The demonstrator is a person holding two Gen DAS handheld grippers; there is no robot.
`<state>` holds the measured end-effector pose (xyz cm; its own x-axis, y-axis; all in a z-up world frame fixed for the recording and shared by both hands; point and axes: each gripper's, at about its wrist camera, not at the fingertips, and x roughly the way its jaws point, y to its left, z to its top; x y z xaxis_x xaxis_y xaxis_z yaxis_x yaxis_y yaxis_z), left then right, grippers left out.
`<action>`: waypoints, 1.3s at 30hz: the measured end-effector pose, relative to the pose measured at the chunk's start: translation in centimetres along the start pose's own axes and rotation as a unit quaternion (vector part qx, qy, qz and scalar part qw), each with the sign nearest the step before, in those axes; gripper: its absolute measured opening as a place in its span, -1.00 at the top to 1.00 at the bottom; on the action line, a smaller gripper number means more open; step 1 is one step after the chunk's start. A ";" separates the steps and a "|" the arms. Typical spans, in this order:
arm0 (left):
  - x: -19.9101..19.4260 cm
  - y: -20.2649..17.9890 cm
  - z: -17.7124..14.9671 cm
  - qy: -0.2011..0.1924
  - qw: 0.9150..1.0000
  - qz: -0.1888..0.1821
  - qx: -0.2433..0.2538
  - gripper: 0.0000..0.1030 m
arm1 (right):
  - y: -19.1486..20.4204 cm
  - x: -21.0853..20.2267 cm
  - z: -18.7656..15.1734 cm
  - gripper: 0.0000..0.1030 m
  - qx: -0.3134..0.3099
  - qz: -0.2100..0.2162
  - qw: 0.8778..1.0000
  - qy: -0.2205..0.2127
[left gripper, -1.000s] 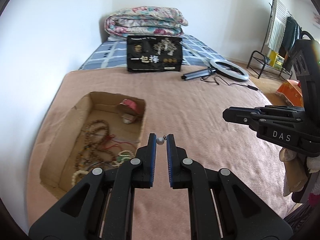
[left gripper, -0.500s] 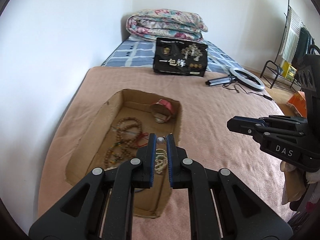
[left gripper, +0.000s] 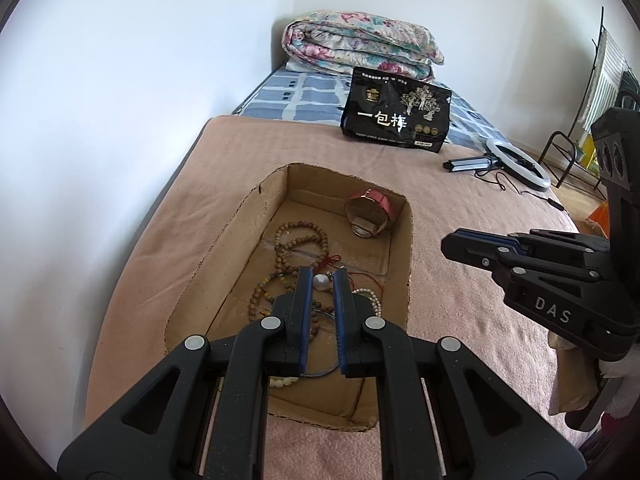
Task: Organize jewelry
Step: 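Carry the pearl earrings in both tools over the box, then open both tools releasing the pearl earrings into the box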
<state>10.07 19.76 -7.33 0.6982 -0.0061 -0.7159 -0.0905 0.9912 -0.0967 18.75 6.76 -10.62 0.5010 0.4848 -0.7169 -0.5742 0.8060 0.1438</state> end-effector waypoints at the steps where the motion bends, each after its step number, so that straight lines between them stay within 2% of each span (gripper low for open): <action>1: 0.1 0.1 0.0 0.001 1.000 0.000 0.000 0.84 | 0.0 0.2 0.2 0.88 0.000 0.000 1.000 -0.001; 14: 1.2 1.2 0.0 0.012 1.000 0.004 -0.012 0.84 | -0.4 4.6 2.1 0.88 0.001 -0.008 1.000 0.008; 25: 1.7 2.3 0.0 0.021 1.000 0.008 -0.023 0.83 | 0.1 6.0 2.6 0.86 0.001 -0.003 1.000 0.017; 26: 1.7 2.5 0.0 0.022 0.999 0.009 -0.024 0.83 | 0.1 6.1 2.6 0.79 0.001 -0.003 1.000 0.018; 27: 1.8 2.6 0.0 0.023 0.999 0.009 -0.026 0.83 | 0.1 6.1 2.7 0.61 0.002 -0.004 1.000 0.018; 31: 1.8 2.9 0.0 0.024 0.999 0.007 -0.027 0.83 | 0.2 6.0 2.7 0.32 0.002 -0.016 1.000 0.012; 33: 1.8 2.9 -0.1 0.024 0.999 0.011 -0.025 0.83 | 0.2 5.8 2.7 -0.25 0.005 -0.023 1.000 0.007; 34: 1.8 3.0 -0.1 0.026 0.999 0.012 -0.024 0.79 | 0.2 5.6 2.7 -0.38 0.006 -0.028 1.000 0.002; 35: 1.9 3.0 -0.2 0.028 0.999 0.012 -0.023 0.71 | 0.1 5.4 2.7 -0.55 0.008 -0.033 0.999 -0.005; 37: 1.9 2.8 -0.3 0.027 0.999 0.015 -0.020 0.16 | 0.0 5.2 2.8 -0.65 0.011 -0.038 0.999 -0.008; 39: 1.7 2.6 -0.5 0.022 0.999 0.018 -0.019 -0.04 | 0.0 5.2 2.9 -0.72 0.010 -0.040 0.999 -0.005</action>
<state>10.70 22.28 -9.13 0.6616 0.0229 -0.7495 -0.1420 0.9853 -0.0952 23.24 10.29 -12.34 0.5511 0.4214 -0.7202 -0.5185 0.8492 0.1002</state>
